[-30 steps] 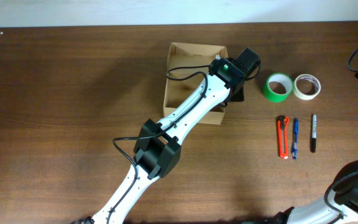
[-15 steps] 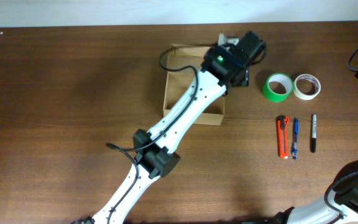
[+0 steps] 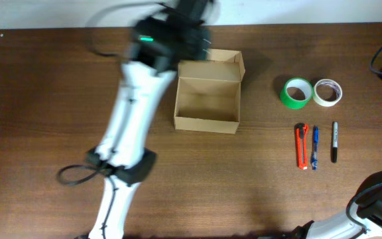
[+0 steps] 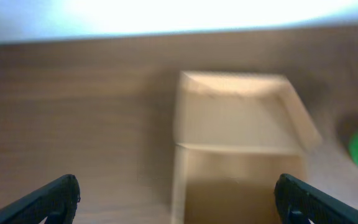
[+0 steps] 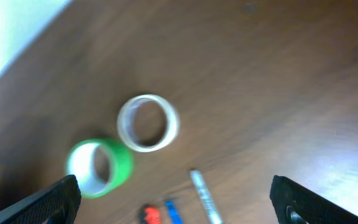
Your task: Pack container
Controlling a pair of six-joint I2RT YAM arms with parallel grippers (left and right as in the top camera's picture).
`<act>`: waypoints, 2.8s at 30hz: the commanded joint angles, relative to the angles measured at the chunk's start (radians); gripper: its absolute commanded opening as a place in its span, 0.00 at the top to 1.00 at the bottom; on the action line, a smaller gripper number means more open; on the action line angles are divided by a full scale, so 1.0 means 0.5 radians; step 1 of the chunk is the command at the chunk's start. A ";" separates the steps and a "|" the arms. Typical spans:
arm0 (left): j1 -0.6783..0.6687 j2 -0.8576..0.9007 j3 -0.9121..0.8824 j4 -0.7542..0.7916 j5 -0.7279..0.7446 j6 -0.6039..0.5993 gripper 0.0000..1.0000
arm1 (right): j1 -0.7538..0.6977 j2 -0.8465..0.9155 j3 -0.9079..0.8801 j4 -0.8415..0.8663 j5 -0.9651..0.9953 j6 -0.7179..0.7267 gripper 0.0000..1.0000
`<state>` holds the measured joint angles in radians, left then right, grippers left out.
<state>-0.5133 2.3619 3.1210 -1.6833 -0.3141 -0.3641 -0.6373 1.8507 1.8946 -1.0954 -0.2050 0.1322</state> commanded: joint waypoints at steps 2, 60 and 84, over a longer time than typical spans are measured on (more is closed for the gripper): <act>0.439 -0.334 0.027 -0.008 -0.031 0.205 0.00 | 0.063 0.007 0.052 -0.042 -0.358 0.016 0.01; 1.778 -0.376 -1.688 -0.001 0.428 0.470 0.00 | 0.748 0.927 0.125 -0.192 0.285 0.378 0.96; 1.778 -0.376 -1.688 -0.001 0.427 0.470 0.00 | 2.192 0.862 1.828 -1.113 0.465 -0.890 0.96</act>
<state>0.3725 2.1693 2.2818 -1.6833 -0.1074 -0.1486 0.3893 2.2608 2.8388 -1.6573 -0.0437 -0.1799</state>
